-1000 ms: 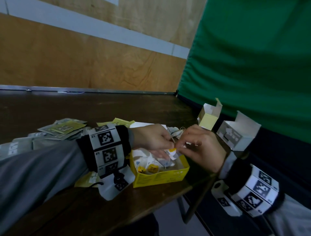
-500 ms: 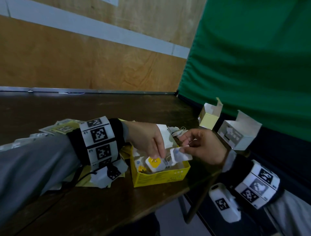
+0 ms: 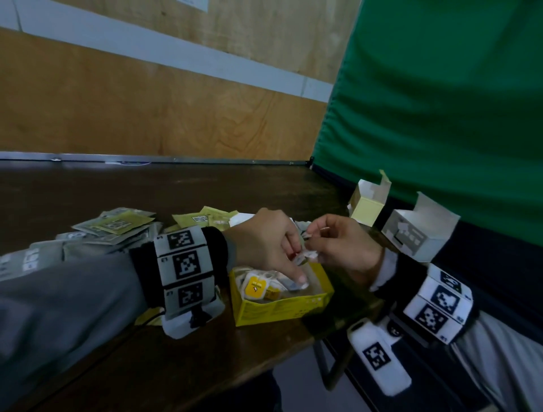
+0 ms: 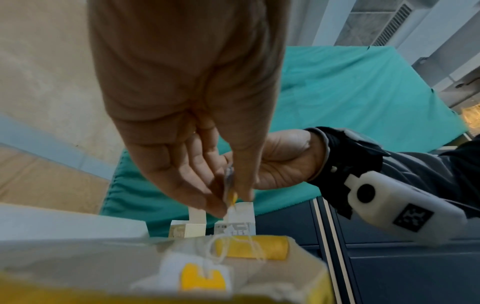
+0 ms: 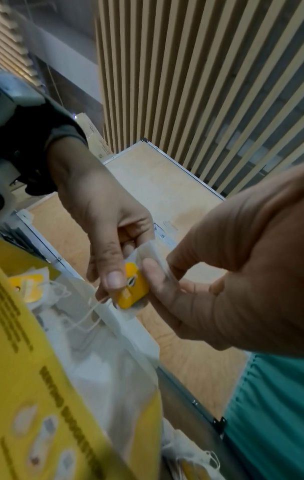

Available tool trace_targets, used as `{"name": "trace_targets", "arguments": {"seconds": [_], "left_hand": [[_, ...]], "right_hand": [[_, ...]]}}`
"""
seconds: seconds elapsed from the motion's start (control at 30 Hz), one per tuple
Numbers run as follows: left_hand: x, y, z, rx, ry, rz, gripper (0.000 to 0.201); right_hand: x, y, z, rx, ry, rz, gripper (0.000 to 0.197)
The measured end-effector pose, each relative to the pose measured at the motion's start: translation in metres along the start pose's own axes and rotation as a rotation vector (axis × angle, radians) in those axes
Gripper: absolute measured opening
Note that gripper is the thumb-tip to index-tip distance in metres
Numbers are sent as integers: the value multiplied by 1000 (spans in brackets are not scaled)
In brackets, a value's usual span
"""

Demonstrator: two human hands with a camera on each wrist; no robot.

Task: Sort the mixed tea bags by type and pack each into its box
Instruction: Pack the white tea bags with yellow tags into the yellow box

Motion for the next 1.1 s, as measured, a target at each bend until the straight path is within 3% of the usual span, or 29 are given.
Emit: {"name": "trace_targets", "arguments": {"seconds": [0.1, 0.17, 0.33, 0.43, 0.63, 0.7, 0.83, 0.97, 1.1], "left_hand": [[-5, 1, 0, 46, 72, -26, 19], [-8, -6, -3, 16, 78, -1, 28], [-7, -23, -6, -154, -24, 233, 28], [-4, -22, -2, -168, -85, 216, 19], [7, -18, 2, -152, -221, -141, 27], [13, -15, 6, -168, -281, -252, 11], [28, -17, 8, -187, -371, -410, 41], [26, -13, 2, -115, -272, -499, 46], [5, -13, 7, -98, -160, -566, 40]], "right_hand": [[2, -2, 1, 60, 16, -192, 20], [0, -6, 4, 62, 15, -226, 14], [-6, -10, 6, -55, 5, 41, 8], [-6, -9, 6, -199, 17, 116, 13], [-7, 2, -3, -210, -1, 219, 11], [-12, 6, -8, -227, 16, 399, 9], [5, 1, -5, -342, -125, 816, 6], [30, -6, -3, -415, -253, 1070, 17], [43, -5, -6, -429, -278, 1136, 21]]}}
Point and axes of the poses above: each hand's wrist, its own z-axis away from the middle knuckle, its own x-axis out of the palm, y = z × x, the point moved 7 cm from there along -z, towards the middle knuckle, and after that the axes turned 11 degrees about z, right-handed, at the moved point
